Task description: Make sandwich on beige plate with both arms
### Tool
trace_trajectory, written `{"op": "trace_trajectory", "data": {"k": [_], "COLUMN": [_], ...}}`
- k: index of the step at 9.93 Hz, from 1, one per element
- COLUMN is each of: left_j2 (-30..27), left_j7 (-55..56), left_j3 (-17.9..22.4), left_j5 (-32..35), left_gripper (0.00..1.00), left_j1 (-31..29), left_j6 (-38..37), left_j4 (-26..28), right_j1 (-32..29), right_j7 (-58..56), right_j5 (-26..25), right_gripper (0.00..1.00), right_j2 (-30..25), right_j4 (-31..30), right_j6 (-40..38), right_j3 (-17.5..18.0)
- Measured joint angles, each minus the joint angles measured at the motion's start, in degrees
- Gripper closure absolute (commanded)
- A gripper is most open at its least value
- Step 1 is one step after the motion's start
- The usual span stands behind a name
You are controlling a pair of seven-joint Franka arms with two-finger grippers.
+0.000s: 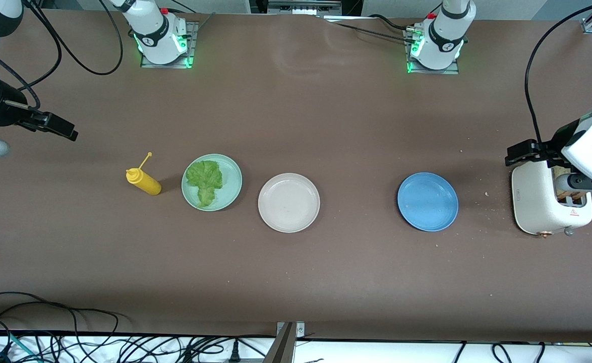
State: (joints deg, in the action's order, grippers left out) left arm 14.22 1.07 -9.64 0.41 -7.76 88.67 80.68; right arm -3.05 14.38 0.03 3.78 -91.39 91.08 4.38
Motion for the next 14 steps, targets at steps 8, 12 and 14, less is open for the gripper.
{"op": "trace_trajectory", "data": {"k": [8,12,14], "left_j2": [0.0,0.0,0.0], "left_j7": [-0.01,-0.01,-0.01], "left_j3": [-0.05,-0.05,-0.05], "left_j5": [0.0,0.0,0.0], "left_gripper": [0.0,0.0,0.0], "left_j1": [0.01,0.03,0.04], "left_j6": [0.0,0.0,0.0], "left_j4": [0.0,0.0,0.0], "right_j1": [-0.06,-0.06,-0.06], "right_j7": [-1.67,-1.7,-1.7], "right_j5": [0.0,0.0,0.0], "right_gripper": [0.0,0.0,0.0], "right_j2": [0.0,0.01,0.03], "right_j4": [0.0,0.0,0.0], "right_j6": [0.0,-0.05,-0.08], "right_j3": [-0.84,-0.84,-0.84]}}
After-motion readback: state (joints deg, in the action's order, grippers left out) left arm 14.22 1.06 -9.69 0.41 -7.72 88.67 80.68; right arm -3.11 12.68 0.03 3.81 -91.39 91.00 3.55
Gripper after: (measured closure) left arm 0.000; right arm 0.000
